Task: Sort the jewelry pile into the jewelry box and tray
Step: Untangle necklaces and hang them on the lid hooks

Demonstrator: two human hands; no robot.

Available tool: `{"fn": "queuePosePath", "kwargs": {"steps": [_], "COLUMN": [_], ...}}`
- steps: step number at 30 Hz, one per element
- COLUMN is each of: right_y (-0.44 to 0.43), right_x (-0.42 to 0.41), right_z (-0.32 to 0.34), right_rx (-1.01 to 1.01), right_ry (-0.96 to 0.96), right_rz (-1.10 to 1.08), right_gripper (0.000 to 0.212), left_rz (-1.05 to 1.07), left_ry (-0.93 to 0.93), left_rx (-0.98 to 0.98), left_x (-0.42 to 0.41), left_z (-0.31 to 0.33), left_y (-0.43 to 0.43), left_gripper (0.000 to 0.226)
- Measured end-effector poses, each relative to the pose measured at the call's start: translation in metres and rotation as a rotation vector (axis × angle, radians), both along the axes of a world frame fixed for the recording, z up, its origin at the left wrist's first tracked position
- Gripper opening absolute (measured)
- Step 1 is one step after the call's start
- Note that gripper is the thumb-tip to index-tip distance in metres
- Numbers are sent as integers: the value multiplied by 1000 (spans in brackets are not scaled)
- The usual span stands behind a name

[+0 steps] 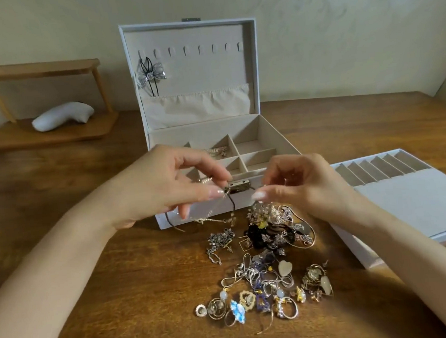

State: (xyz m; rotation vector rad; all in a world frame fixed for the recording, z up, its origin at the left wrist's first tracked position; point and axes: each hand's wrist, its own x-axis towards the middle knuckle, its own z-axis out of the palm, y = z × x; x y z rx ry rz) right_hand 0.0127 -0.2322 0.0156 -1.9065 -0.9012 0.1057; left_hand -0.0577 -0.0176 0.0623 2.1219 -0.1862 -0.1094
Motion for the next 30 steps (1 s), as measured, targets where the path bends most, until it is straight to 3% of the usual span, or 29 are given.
{"fn": "queuePosePath", "kwargs": {"steps": [3,8,17,21,23,27,30], "right_y": [-2,-7,-16,-24,-28,-28,-23], "right_x": [1,4,11,15,16,19,17], "right_z": [3,4,13,19,20,10,2], "right_rx": [189,371,564,627,518,62,-215], "right_ry": [131,264,376,372,289,140,-44], "right_rz": [55,151,301,271,213,84,113], "right_gripper": [18,14,12,23,20,14,16], "left_rz": [-15,0,41,85,96,34,-5], "left_ry": [-80,-333,-327,-354,-363,-358,-342], "left_rx": [188,395,393,262,151,-104,-239], "left_x": [-1,-5,3,3,2,2,3], "left_z": [-11,-20,-28,-23,-17,-8,-7], "left_y": [-10,-23,-17,-12,-9,-3,0], "left_gripper": [12,20,13,14,18,24,23]}}
